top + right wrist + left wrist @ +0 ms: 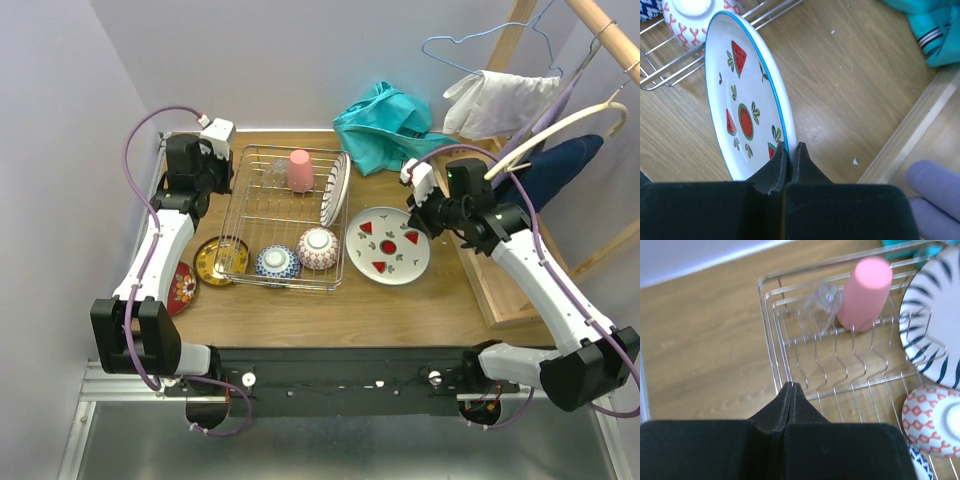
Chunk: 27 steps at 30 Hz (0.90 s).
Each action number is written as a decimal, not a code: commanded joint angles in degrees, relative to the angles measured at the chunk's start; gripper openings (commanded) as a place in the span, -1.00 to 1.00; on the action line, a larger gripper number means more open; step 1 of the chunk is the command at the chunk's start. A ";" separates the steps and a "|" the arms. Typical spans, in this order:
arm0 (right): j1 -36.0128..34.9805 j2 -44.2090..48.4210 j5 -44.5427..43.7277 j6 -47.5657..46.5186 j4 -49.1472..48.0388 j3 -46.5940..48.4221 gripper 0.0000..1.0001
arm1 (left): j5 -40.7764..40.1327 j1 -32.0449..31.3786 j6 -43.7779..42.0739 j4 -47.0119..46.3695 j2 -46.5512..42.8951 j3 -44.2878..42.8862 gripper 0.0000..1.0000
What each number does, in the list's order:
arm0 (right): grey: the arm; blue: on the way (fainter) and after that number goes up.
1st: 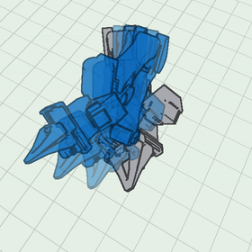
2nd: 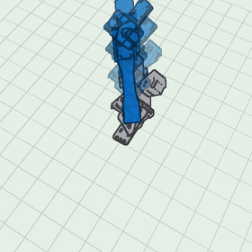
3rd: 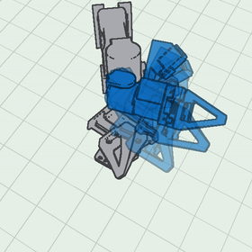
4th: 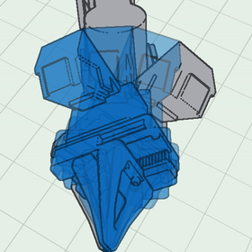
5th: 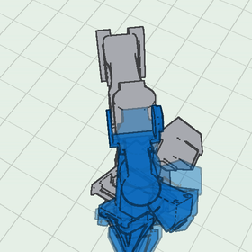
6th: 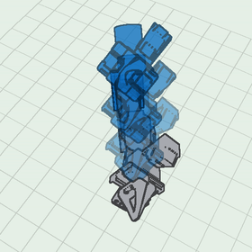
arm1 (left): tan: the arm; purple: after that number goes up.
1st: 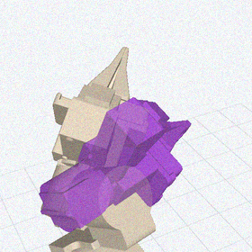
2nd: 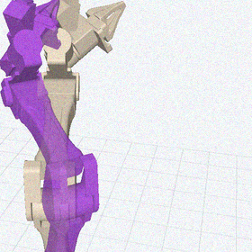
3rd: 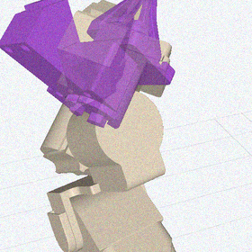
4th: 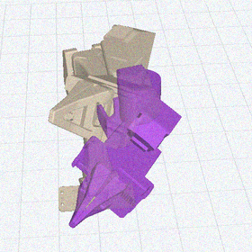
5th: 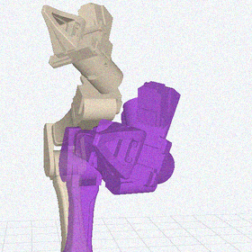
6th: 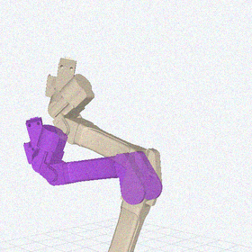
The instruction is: Load the mixed dishes into the dish rack
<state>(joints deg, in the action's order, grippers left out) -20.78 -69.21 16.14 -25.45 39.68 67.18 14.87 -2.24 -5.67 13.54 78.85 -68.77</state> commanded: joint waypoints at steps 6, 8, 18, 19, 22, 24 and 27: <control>-4.45 0.65 -6.38 -1.79 -1.72 11.58 -0.99 | -5.47 0.04 -0.66 0.62 -7.21 12.08 -1.00; -4.45 1.62 -6.82 -2.32 -1.10 10.70 -0.99 | -6.78 0.39 -1.01 0.26 -7.04 12.17 -1.00; -4.63 4.70 1.08 1.02 -3.03 9.99 -0.99 | -10.65 4.88 -5.93 1.58 -3.79 13.40 -1.00; -4.63 4.79 1.52 1.37 -3.55 10.16 -0.99 | -11.18 4.96 -6.36 1.23 -3.62 13.92 -1.00; -4.71 4.79 3.37 2.42 -4.26 11.04 -0.99 | -10.92 5.14 -6.98 1.84 -2.74 15.25 -1.00; -4.98 4.70 4.42 3.12 -5.22 11.39 -0.99 | -10.39 5.05 -7.33 2.02 -2.30 16.30 -1.00; -5.15 4.52 4.60 5.23 -7.77 11.92 -0.99 | -10.04 5.14 -7.51 2.19 -1.95 17.62 -1.00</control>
<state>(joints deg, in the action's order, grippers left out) -25.36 -66.72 16.69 -24.47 41.58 75.64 5.23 2.66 -11.70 15.57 76.18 -53.10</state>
